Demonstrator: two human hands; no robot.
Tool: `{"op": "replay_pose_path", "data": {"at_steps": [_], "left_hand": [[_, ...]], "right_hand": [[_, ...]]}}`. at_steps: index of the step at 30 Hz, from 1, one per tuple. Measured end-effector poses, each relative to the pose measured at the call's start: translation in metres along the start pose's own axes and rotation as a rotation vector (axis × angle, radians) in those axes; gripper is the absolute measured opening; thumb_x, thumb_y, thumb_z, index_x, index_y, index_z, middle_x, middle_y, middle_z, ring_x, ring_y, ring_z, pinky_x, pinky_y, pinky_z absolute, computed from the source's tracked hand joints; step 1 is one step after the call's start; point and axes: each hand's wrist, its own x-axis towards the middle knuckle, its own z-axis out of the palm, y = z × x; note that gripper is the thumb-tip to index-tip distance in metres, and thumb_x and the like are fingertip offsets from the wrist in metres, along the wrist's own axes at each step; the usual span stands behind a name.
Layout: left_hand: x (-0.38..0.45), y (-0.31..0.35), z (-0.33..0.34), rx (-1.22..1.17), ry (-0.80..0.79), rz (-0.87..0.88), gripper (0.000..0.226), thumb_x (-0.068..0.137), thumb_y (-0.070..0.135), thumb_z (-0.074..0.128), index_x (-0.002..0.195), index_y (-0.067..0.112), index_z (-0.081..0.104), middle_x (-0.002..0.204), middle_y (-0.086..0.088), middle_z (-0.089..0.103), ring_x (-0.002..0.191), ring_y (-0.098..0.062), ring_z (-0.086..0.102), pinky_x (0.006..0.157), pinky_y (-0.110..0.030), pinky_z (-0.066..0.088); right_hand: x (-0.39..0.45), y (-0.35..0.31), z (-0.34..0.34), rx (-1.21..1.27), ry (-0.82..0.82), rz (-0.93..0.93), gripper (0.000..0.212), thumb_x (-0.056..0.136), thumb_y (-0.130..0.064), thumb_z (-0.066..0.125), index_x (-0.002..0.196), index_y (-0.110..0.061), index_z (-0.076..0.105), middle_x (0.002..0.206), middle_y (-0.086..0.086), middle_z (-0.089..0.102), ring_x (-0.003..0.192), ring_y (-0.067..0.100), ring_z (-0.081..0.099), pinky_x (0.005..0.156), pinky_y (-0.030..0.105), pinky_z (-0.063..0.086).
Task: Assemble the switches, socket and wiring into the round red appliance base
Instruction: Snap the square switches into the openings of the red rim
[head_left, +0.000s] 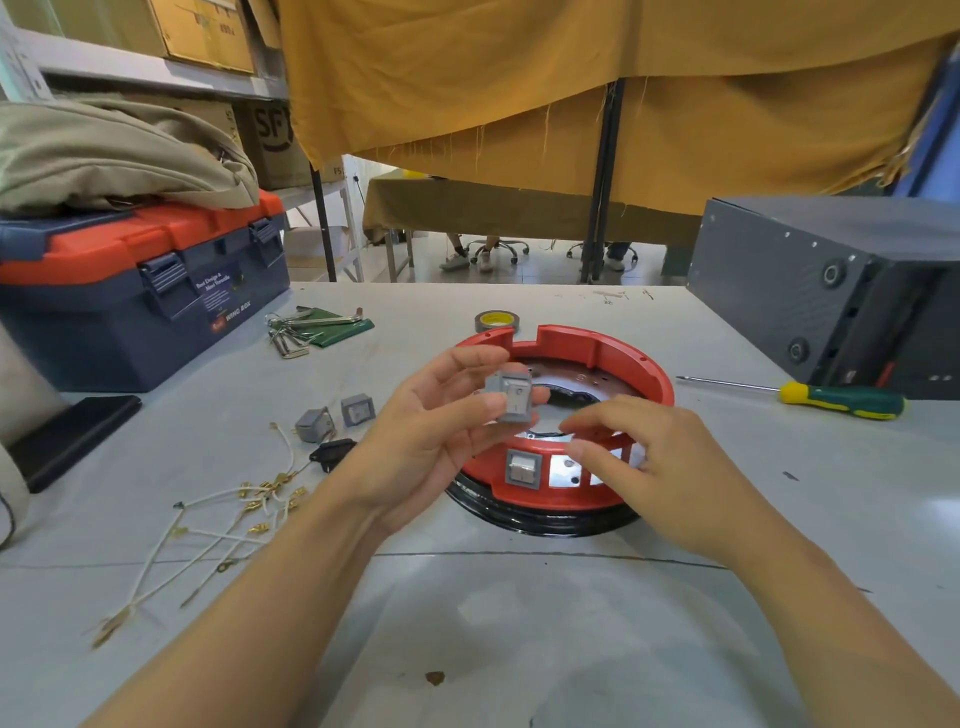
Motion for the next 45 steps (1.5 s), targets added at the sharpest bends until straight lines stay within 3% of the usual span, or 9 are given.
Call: {"op": "replay_pose_path", "data": {"at_steps": [6,13,16,24,26,32,37,41,45], "left_hand": [[-0.005,-0.01,0.009,0.06,-0.053,-0.059,0.022,0.081,0.006,0.057,0.1,0.011,0.068,0.113,-0.017,0.066,0.109,-0.032,0.063,0.085,-0.033,0.055],[-0.009,-0.014,0.018,0.173,-0.029,-0.056,0.022,0.078,0.012,0.063,0.096,0.023,0.071,0.11,-0.011,0.067,0.102,-0.028,0.066,0.078,-0.026,0.055],[-0.01,-0.013,0.019,0.169,-0.018,-0.028,0.024,0.08,0.012,0.065,0.103,0.016,0.067,0.106,-0.01,0.07,0.096,-0.024,0.068,0.075,-0.023,0.055],[-0.013,-0.005,0.017,0.456,-0.04,-0.015,0.029,0.092,0.019,0.047,0.117,0.016,0.061,0.115,-0.001,0.068,0.108,-0.016,0.063,0.087,-0.024,0.052],[-0.014,-0.003,0.016,0.578,-0.025,-0.008,0.028,0.096,0.022,0.044,0.116,0.024,0.063,0.115,0.004,0.068,0.109,-0.015,0.063,0.091,-0.029,0.05],[-0.013,-0.008,0.012,1.004,0.101,0.139,0.028,0.091,0.024,0.051,0.109,0.041,0.064,0.109,0.025,0.062,0.104,0.007,0.054,0.076,-0.01,0.05],[-0.013,-0.022,0.016,1.317,-0.036,0.233,0.028,0.084,0.031,0.057,0.111,0.03,0.063,0.105,0.022,0.059,0.102,0.006,0.048,0.092,-0.02,0.036],[-0.013,-0.024,0.014,1.349,-0.031,0.267,0.03,0.08,0.027,0.055,0.11,0.027,0.061,0.104,0.025,0.057,0.104,0.009,0.044,0.1,-0.021,0.028],[-0.014,-0.024,0.012,1.287,-0.023,0.209,0.027,0.08,0.03,0.055,0.106,0.033,0.057,0.105,0.024,0.056,0.104,-0.004,0.047,0.093,-0.023,0.037]], "right_hand": [[0.0,-0.011,-0.011,0.381,0.118,-0.027,0.02,0.081,-0.036,0.058,0.097,-0.048,0.061,0.099,-0.024,0.064,0.098,-0.001,0.059,0.077,0.008,0.047],[-0.001,-0.015,-0.005,0.298,0.132,-0.096,0.017,0.08,-0.027,0.072,0.089,-0.039,0.064,0.099,-0.026,0.059,0.096,-0.006,0.056,0.076,0.003,0.041],[-0.002,-0.014,-0.007,0.313,0.154,-0.07,0.017,0.078,-0.027,0.072,0.088,-0.038,0.064,0.092,-0.024,0.063,0.095,-0.004,0.057,0.074,0.003,0.042],[-0.002,-0.018,-0.008,0.256,0.135,-0.065,0.031,0.082,-0.029,0.067,0.091,-0.056,0.055,0.085,-0.045,0.056,0.098,-0.02,0.05,0.07,-0.004,0.038],[-0.002,-0.017,-0.011,0.342,0.115,-0.033,0.03,0.082,-0.025,0.068,0.088,-0.053,0.06,0.085,-0.043,0.06,0.095,-0.015,0.055,0.068,0.0,0.043],[-0.002,-0.01,-0.021,0.415,0.042,0.046,0.018,0.074,-0.021,0.075,0.086,-0.033,0.068,0.085,-0.014,0.069,0.082,0.005,0.064,0.069,0.016,0.051],[-0.004,-0.007,-0.029,0.374,-0.068,0.045,0.02,0.071,-0.018,0.079,0.083,-0.029,0.068,0.083,-0.015,0.068,0.074,0.002,0.063,0.064,0.01,0.046],[-0.007,-0.006,-0.032,0.345,-0.184,0.064,0.022,0.068,-0.019,0.081,0.083,-0.029,0.068,0.081,-0.011,0.069,0.075,0.007,0.066,0.067,0.017,0.051],[-0.008,-0.007,-0.029,0.254,-0.195,0.08,0.022,0.066,-0.017,0.083,0.08,-0.025,0.068,0.079,-0.011,0.069,0.073,0.007,0.067,0.072,0.026,0.057]]}}
